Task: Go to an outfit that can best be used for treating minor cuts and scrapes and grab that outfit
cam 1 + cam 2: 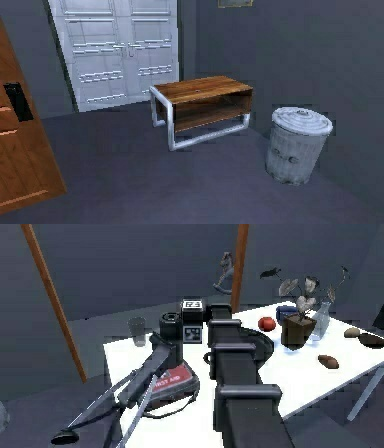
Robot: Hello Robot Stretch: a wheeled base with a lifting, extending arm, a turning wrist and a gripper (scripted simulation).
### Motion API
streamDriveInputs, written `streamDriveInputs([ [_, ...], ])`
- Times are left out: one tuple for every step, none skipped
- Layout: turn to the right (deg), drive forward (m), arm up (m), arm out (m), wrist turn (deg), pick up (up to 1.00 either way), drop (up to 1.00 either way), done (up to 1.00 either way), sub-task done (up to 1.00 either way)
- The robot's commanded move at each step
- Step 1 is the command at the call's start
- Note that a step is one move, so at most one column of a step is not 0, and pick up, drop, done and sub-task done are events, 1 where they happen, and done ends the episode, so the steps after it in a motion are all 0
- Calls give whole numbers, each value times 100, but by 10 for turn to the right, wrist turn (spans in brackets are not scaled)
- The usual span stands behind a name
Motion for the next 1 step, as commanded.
streamDriveInputs([
  [0,0,0,0,450,0,0,0,0],
])
